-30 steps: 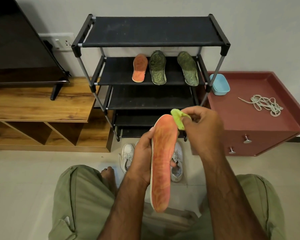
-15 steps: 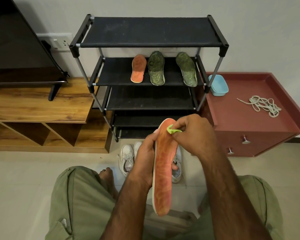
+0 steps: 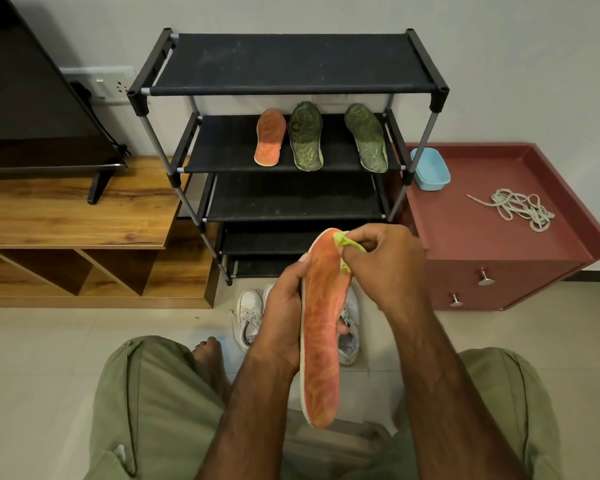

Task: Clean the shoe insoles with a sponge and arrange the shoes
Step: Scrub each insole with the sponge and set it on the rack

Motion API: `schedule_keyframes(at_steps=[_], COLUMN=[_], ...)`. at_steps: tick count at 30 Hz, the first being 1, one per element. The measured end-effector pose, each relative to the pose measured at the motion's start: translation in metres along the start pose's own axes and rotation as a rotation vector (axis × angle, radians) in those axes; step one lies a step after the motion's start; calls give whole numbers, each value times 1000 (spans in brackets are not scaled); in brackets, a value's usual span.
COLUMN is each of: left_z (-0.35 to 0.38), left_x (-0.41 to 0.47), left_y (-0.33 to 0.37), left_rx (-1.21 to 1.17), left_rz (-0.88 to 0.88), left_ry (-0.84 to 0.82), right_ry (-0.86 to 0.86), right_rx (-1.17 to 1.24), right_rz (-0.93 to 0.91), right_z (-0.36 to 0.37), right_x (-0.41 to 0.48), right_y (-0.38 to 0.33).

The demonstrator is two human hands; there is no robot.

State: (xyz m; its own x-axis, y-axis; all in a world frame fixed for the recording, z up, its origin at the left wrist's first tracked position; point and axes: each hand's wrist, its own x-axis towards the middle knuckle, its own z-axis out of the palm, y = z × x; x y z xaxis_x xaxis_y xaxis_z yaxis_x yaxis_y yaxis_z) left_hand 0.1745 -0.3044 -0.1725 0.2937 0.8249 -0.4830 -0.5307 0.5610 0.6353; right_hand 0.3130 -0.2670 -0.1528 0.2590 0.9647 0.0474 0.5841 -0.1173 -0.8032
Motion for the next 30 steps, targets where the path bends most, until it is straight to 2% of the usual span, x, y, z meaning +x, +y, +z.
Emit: schedule_keyframes(at_steps=[1, 4, 5, 9, 13, 14, 17, 18, 22, 27, 30], left_z=[1, -1, -2, 0, -1, -1, 2, 3, 1, 2, 1], left_x=[1, 1, 2, 4, 5, 4, 3, 3, 1, 5, 5], left_y=[0, -3, -5, -7, -8, -9, -9, -8, -11, -8, -8], left_rx=[4, 16, 2, -19, 3, -10, -12, 0, -11, -14, -12], left_rz=[0, -23, -36, -46, -52, -60, -55, -43, -62, -58, -52], left_ry=[1, -17, -21, -32, -22, -26, -53, -51, -39, -55, -43], right_ry=[4, -185, -200, 35, -209, -211, -9, 10, -180, 38, -123], right_rx=[-3, -83, -102, -54, -112, -103, -65, -70, -73, -55, -66], right_rz=[-5, 75, 97, 80, 205, 218, 127, 114, 251, 98, 193], right_z=[0, -7, -9, -4, -10, -12, -7, -5, -7, -3, -6], right_x=[0, 3, 5, 1, 5, 6, 4, 2, 6, 1, 5], right_y=[-1, 1, 2, 2, 4, 4, 2, 2, 8, 3, 5])
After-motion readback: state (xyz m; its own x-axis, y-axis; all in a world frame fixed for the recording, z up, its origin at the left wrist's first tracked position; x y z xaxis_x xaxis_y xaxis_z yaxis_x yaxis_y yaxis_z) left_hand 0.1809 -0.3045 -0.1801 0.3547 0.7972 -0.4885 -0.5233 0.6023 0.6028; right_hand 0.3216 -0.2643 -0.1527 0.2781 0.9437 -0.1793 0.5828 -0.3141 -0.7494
